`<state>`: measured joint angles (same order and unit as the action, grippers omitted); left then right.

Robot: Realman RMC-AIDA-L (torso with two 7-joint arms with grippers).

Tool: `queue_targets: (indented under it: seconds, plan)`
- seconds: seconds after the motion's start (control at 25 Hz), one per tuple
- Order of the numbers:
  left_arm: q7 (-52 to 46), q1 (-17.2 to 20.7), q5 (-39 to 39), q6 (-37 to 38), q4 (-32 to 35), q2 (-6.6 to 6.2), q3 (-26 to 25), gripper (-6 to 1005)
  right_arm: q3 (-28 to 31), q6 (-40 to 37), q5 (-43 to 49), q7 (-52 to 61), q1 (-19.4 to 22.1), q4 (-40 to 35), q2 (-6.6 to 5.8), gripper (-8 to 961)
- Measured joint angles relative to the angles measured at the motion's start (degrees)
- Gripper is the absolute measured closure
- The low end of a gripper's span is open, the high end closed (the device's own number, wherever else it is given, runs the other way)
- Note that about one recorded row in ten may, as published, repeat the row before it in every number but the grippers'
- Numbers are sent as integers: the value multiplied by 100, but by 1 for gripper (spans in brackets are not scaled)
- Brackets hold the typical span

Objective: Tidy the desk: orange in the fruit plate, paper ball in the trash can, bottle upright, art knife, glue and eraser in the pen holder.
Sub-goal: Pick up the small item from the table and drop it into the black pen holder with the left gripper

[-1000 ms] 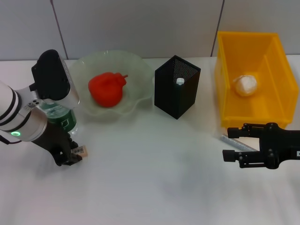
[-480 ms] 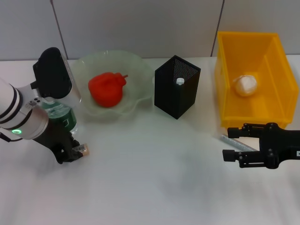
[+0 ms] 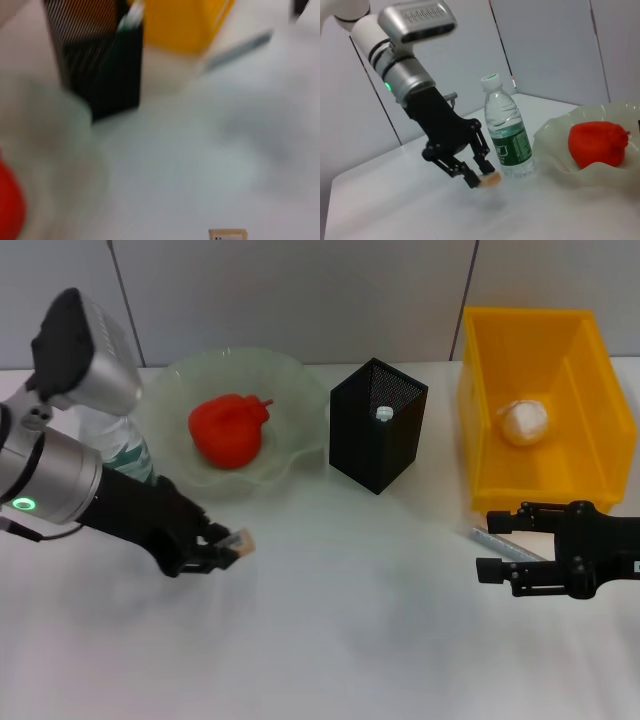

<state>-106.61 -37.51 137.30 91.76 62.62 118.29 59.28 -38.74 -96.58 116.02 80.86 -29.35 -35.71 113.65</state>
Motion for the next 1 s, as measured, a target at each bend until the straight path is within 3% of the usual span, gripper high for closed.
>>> queue_targets:
  seconds: [0.12, 0.48, 0.88, 1.0]
  plan:
    - [36, 118, -410, 28, 1, 0, -4, 730, -1, 0, 0, 0, 0, 2, -1, 170]
    - [640, 558, -2613, -145, -440, 6, -51, 730, -2, 2, 0, 0, 10, 3, -8, 170]
    - [2098, 517, -4748, -461, -2076, 43, 25, 729, -2, 8, 30, 1, 15, 3, -1, 170]
    - [2884, 398, -5522, -486, -2882, 49, 32, 729, -9, 9, 33, 1, 28, 3, 3, 170]
